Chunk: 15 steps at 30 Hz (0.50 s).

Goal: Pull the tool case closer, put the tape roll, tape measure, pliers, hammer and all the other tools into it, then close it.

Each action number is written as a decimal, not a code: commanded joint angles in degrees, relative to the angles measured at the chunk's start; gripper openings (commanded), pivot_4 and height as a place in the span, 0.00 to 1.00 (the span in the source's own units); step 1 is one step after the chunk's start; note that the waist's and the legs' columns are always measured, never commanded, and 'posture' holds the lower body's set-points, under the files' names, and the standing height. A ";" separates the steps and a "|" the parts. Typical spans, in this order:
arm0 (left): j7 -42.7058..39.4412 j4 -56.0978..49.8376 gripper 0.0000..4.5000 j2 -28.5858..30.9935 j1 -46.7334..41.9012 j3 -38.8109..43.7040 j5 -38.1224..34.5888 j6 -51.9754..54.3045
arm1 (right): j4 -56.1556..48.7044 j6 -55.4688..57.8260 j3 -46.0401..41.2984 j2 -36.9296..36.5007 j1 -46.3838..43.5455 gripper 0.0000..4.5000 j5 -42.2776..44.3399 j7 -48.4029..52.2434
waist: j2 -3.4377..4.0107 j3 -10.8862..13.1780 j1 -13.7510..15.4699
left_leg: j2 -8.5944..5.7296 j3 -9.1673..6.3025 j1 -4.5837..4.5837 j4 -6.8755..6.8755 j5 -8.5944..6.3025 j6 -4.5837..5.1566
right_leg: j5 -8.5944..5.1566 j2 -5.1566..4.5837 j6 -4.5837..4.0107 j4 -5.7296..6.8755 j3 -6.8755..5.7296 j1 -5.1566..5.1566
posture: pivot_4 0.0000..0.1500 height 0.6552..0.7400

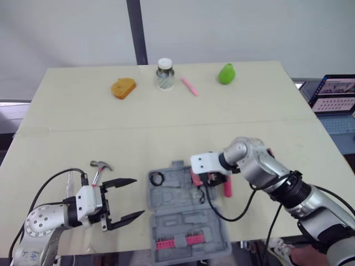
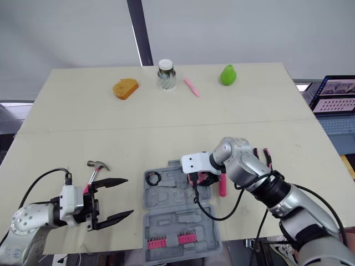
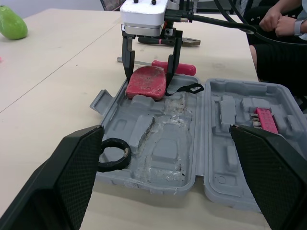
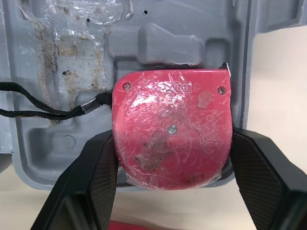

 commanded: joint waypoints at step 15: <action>0.56 -1.76 1.00 -0.65 0.62 -0.73 0.85 -1.01 | -3.02 0.38 -2.67 -0.36 -2.94 0.99 -0.26 0.74 | 0.01 0.01 -0.02 | 0.00 0.01 0.00 0.00 0.00 -0.01 | 0.00 -0.01 0.00 0.07 0.02 -0.05 | 1.00 0.47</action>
